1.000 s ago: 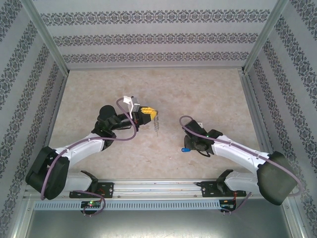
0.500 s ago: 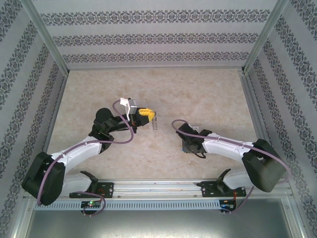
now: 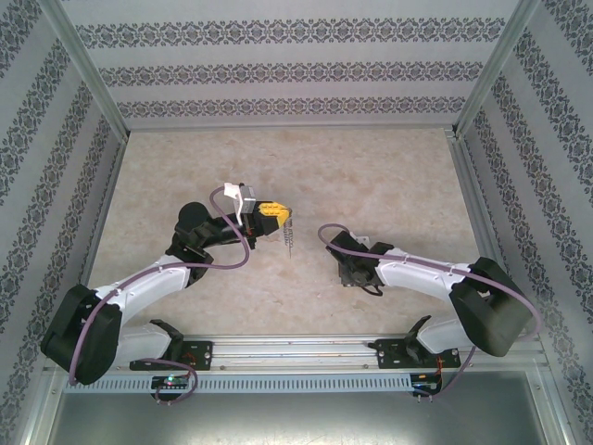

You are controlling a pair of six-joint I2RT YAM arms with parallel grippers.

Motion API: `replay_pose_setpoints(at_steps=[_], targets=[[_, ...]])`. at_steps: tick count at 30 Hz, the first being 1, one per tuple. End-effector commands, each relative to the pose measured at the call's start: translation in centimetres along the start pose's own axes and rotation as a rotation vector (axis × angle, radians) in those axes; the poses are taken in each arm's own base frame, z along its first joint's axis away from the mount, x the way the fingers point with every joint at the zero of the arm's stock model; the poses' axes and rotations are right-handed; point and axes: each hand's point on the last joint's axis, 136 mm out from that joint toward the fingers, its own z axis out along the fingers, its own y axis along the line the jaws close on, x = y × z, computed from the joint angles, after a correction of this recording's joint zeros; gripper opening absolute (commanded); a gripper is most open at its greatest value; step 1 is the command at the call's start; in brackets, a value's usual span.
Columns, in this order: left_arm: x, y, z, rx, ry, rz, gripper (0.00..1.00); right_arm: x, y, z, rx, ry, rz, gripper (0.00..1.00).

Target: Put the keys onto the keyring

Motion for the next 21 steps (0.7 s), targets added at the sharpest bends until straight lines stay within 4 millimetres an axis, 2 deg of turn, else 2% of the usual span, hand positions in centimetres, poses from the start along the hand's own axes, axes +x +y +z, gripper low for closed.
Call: replay_pose_setpoints(at_steps=[1, 11, 21], targets=[[-1.6, -0.9, 0.0, 0.027, -0.056, 0.063, 0.0, -0.4, -0.1, -0.6, 0.008, -0.029, 0.001, 0.23], [-1.5, -0.8, 0.1, 0.03, -0.057, 0.056, 0.0, 0.4, -1.0, -0.4, 0.033, -0.012, 0.004, 0.26], [-1.6, -0.8, 0.1, 0.028, -0.058, 0.056, 0.0, 0.8, -1.0, 0.1, 0.037, -0.001, 0.003, 0.25]])
